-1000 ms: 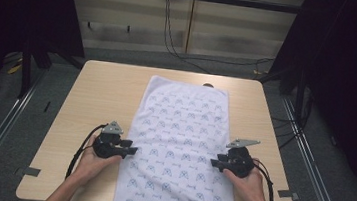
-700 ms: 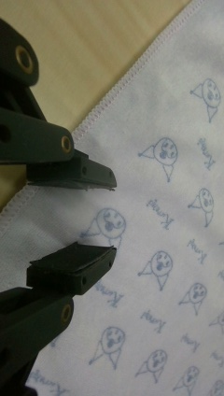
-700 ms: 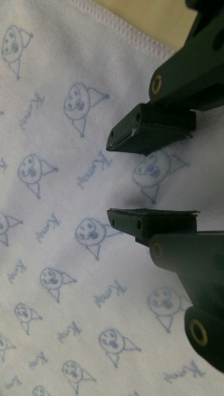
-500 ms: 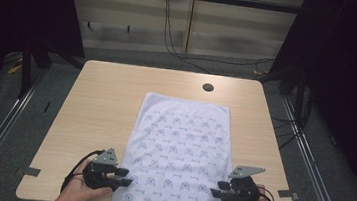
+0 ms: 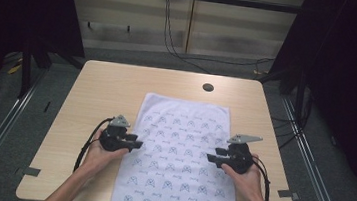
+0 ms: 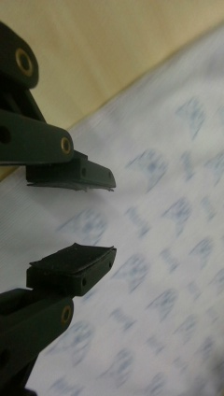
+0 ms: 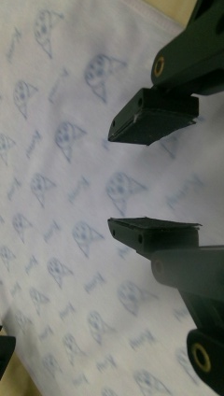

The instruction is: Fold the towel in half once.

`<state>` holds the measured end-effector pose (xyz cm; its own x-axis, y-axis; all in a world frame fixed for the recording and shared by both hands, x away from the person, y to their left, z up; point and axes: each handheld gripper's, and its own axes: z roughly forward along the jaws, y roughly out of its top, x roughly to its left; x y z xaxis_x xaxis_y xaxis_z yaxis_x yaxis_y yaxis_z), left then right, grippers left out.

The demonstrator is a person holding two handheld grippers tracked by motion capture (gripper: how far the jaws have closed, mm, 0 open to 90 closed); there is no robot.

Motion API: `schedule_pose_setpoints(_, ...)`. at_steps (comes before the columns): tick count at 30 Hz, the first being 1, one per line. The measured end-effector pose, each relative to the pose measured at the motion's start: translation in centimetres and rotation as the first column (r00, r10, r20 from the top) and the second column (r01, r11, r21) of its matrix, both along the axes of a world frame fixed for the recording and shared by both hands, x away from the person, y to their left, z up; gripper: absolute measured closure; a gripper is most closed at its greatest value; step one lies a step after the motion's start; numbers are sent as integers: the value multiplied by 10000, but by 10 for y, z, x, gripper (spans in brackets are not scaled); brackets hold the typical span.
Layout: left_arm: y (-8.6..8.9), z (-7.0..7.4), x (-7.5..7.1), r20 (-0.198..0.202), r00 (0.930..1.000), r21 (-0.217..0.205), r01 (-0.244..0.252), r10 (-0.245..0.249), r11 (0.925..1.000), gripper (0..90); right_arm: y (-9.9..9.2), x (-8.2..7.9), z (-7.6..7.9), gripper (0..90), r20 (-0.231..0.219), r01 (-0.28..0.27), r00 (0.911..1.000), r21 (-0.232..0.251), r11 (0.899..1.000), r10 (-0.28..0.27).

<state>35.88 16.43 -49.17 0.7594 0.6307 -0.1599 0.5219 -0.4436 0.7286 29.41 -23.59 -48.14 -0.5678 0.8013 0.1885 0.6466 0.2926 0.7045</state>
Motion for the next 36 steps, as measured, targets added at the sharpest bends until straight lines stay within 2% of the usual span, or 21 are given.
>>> schedule_pose_setpoints(3,-2,-5,13,-268,9995,-186,-166,161,9997,591,0,19,-4,497,28,317,9995,23,9995,-317)
schedule_pose_setpoints(5,-6,-10,16,-409,9992,19,3,-3,10000,596,0,29,-9,502,-1,502,9987,-195,9985,-502)
schedule_pose_setpoints(7,-9,-11,13,-88,10000,204,38,-36,9998,602,1,35,-14,516,-39,695,9976,-414,9967,-697)
schedule_pose_setpoints(8,-10,-11,12,-1,10000,284,73,-73,9996,602,2,36,-17,520,-69,722,9973,-756,9945,-729)
schedule_pose_setpoints(10,-12,-11,5,583,9975,913,342,-396,9952,604,7,32,-19,520,288,614,9979,-1319,9894,-581)
schedule_pose_setpoints(11,-12,-11,1,751,9962,1033,371,-450,9940,600,10,30,-19,520,408,566,9979,-1683,9841,-504)
schedule_pose_setpoints(12,-10,-11,-2,822,9959,973,305,-386,9948,595,12,28,-18,518,379,733,9970,-1753,9818,-677)
schedule_pose_setpoints(18,2,-13,-20,797,9953,721,488,-546,9962,582,13,11,-15,517,155,213,9997,-1867,9822,-187)
schedule_pose_setpoints(20,3,-11,-24,734,9961,837,436,-498,9955,613,13,4,-15,527,129,117,9999,-1816,9833,-95)
schedule_pose_setpoints(21,4,-10,-25,673,9962,917,491,-554,9946,653,12,1,-15,602,148,115,9998,-1756,9844,-91)
schedule_pose_setpoints(24,7,-12,-28,353,9975,388,604,-617,9974,849,8,-4,-16,813,85,-33,10000,-1331,9911,45)
schedule_pose_setpoints(25,6,-12,-30,334,9975,415,602,-616,9973,857,6,-5,-17,855,12,-78,10000,-1115,9937,79)
schedule_pose_setpoints(26,4,-11,-31,389,9971,546,639,-660,9965,861,5,-5,-17,860,-113,-114,9999,-964,9953,103)
schedule_pose_setpoints(28,4,-10,-35,455,9959,759,748,-784,9943,864,6,-8,-16,864,-72,-197,9998,-1076,9940,190)
schedule_pose_setpoints(31,6,-10,-43,296,9962,627,797,-816,9948,864,12,-15,-15,866,28,-374,9993,-1404,9894,382)
schedule_pose_setpoints(33,9,-9,-52,256,9960,627,839,-856,9945,862,13,-23,-14,864,-96,-431,9991,-1361,9898,422)
schedule_pose_setpoints(34,11,-8,-57,81,9956,583,928,-934,9940,860,13,-27,-14,863,-108,-485,9988,-1340,9898,475)
schedule_pose_setpoints(36,14,-8,-70,100,9945,571,1033,-1041,9930,845,14,-37,-13,849,-282,-555,9982,-1300,9900,522)
